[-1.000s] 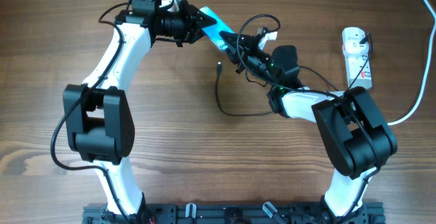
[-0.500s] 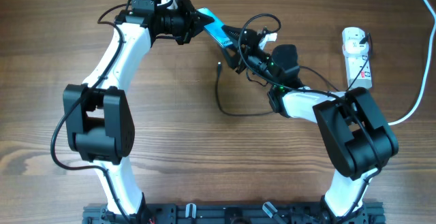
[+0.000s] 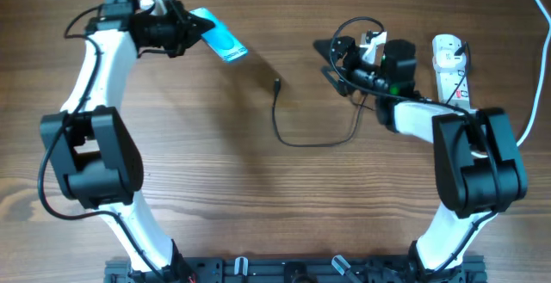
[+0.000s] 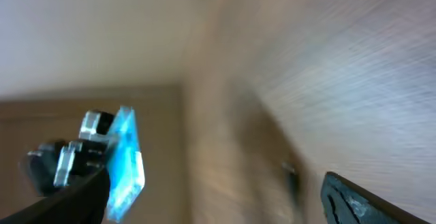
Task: Plug charger to phone and switch on socket
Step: 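Move the right gripper down to the cable's USB-C plug and grasp it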
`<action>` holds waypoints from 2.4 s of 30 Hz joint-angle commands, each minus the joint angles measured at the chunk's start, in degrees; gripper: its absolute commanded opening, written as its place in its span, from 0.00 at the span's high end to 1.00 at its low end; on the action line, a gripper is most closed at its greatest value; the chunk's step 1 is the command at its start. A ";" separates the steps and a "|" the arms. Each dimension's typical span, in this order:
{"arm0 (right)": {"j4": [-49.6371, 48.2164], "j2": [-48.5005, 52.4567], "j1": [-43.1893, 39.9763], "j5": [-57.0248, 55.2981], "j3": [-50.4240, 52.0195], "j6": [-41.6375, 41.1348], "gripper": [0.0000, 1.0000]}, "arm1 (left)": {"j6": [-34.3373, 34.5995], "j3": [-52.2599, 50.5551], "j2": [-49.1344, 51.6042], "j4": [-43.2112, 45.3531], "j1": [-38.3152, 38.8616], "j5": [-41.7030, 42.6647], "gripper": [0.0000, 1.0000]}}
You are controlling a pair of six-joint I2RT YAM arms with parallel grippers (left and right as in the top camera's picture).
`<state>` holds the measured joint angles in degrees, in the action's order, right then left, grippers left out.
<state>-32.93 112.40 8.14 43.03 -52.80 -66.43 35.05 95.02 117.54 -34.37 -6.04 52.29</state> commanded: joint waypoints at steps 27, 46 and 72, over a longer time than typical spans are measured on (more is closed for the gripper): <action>58.34 3.37 20.31 -30.01 -33.66 39.45 0.00 | -6.08 0.68 -1.29 0.46 -6.51 20.92 0.96; 52.17 10.84 22.40 -35.60 -31.91 32.76 0.44 | -6.14 0.68 -1.29 0.20 -5.07 21.35 0.96; 52.02 15.15 22.67 -36.20 -31.93 27.32 0.96 | -6.10 0.68 -1.29 -0.22 -3.69 21.18 0.96</action>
<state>18.63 125.80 30.50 7.68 -85.12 -38.28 29.80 95.02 117.54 -34.44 -9.74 71.68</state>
